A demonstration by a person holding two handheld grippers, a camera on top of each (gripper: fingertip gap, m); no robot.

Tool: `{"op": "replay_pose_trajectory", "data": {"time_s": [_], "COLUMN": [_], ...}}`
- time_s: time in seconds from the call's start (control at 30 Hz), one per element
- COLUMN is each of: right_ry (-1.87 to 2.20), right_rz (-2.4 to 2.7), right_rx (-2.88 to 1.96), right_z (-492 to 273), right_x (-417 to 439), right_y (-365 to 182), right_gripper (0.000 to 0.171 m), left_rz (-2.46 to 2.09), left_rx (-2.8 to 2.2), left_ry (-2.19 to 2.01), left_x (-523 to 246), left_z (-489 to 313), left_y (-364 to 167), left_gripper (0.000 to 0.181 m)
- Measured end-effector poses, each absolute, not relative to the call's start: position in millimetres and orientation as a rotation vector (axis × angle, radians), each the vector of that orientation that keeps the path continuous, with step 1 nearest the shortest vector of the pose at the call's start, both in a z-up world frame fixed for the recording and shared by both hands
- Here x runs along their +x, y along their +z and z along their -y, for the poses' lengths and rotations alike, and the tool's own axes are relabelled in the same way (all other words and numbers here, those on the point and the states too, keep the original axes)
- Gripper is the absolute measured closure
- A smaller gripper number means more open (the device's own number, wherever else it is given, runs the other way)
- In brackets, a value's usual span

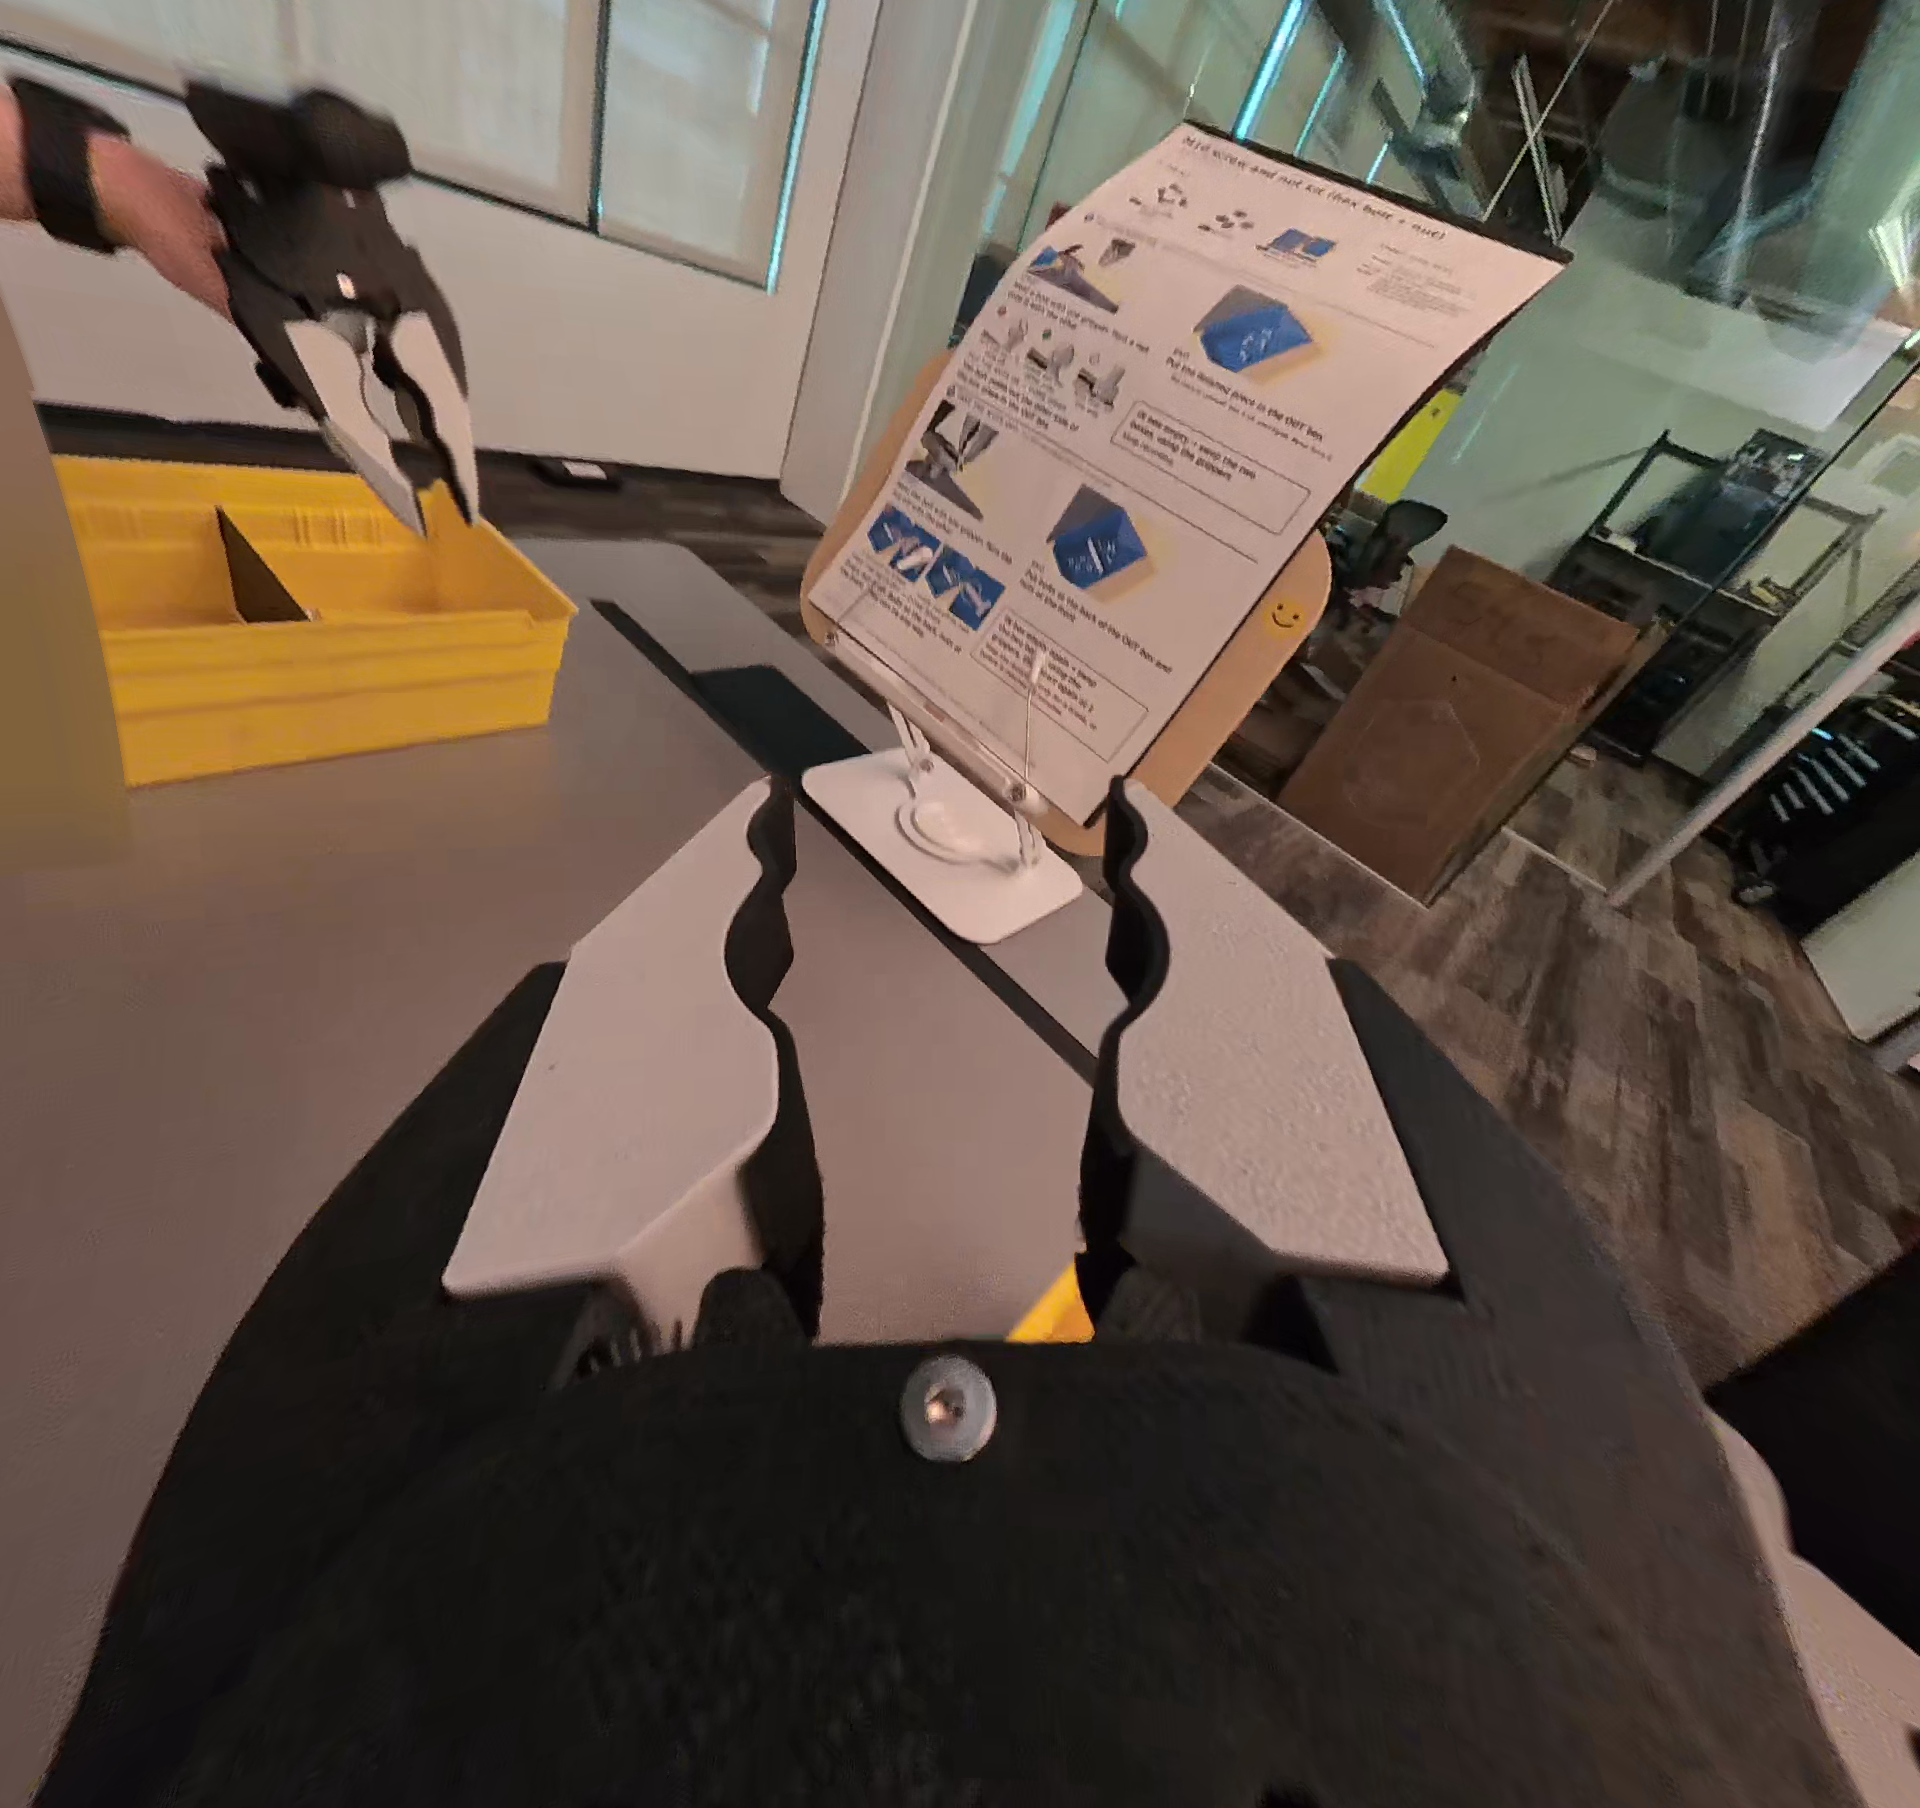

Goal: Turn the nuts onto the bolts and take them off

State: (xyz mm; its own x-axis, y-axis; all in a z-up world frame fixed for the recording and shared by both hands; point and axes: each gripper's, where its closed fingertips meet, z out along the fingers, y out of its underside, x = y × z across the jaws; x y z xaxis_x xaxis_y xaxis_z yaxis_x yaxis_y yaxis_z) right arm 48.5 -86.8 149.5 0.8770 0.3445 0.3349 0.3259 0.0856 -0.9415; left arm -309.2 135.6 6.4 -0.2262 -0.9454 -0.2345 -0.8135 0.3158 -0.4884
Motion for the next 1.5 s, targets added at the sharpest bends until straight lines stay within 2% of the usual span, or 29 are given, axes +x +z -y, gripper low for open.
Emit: {"op": "replay_pose_trajectory", "data": {"time_s": [0.17,0.4,0.73,0.8,0.9,1.03,1.17,1.33,1.5], "right_ry": [-0.004,-0.069,-0.045,-0.055,-0.073,-0.075,-0.05,0.134,0.642], "right_rz": [0.555,0.649,0.696,0.702,0.701,0.699,0.697,0.758,0.754], "right_rx": [-1.597,-1.742,-1.815,-1.826,-1.837,-1.839,-1.808,-1.743,-1.53], "right_z": [55.0,23.7,3.0,2.1,1.5,3.4,4.1,-0.6,3.0], "right_x": [46.0,30.0,21.4,22.4,25.9,28.6,24.8,-19.4,-119.7], "right_y": [127.3,86.5,60.4,57.6,55.8,55.8,60.3,58.9,82.2], "right_gripper": [0.111,0.107,0.105,0.105,0.105,0.106,0.106,0.106,0.107], "left_rz": [-2.269,-2.568,-2.715,-2.719,-2.741,-2.699,-2.441,-1.818,-1.417], "left_rx": [-1.765,-1.725,-1.609,-1.646,-1.644,-1.693,-1.721,-1.695,-1.519], "left_ry": [-0.432,-0.395,-0.281,-0.297,-0.297,-0.239,-0.229,-0.632,-1.053], "left_x": [-371.5,-403.0,-408.9,-407.3,-407.5,-407.0,-394.7,-344.4,-280.3], "left_z": [-159.7,-148.7,-150.2,-148.4,-146.8,-154.1,-175.0,-172.9,-105.5], "left_y": [-70.7,-121.6,-144.1,-148.4,-153.2,-152.9,-125.3,-23.2,76.9], "left_gripper": [0.153,0.148,0.145,0.149,0.167,0.168,0.174,0.174,0.174]}}
